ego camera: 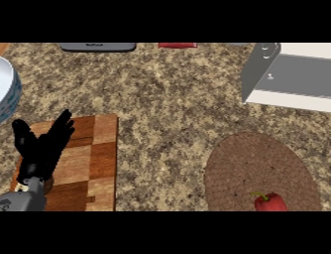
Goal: Pick the tomato from the placemat and place it in the tiered shelf
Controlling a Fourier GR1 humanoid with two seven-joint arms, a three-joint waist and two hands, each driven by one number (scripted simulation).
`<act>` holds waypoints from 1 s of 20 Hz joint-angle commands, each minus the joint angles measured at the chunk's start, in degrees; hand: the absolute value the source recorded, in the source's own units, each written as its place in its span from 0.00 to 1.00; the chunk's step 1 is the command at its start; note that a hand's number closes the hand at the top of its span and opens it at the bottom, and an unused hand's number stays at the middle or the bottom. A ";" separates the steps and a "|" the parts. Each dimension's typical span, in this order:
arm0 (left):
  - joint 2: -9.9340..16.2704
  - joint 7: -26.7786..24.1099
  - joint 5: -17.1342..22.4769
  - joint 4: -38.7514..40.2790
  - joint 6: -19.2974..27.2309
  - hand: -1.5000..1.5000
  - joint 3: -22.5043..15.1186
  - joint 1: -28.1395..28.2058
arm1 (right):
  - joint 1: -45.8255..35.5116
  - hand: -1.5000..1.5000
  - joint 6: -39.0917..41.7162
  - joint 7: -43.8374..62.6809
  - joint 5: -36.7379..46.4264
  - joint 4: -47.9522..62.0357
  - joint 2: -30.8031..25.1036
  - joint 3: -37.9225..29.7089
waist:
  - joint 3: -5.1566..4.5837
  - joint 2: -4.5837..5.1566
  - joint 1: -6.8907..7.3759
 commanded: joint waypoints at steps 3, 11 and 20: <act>-0.96 -0.80 -0.43 2.26 -1.28 0.50 -0.52 1.61 | -6.39 1.00 0.59 -9.88 2.00 17.65 -5.28 0.62 | -0.35 0.53 0.45; -1.42 -2.45 -0.93 4.82 -1.68 0.50 0.44 0.64 | -4.40 1.00 -2.97 -24.88 8.49 30.34 -5.50 4.78 | -0.33 0.82 0.64; -1.32 1.05 -1.90 2.61 -0.24 0.50 1.20 0.17 | -11.07 1.00 -8.87 -32.63 14.48 43.97 -4.50 8.03 | -0.32 0.56 0.54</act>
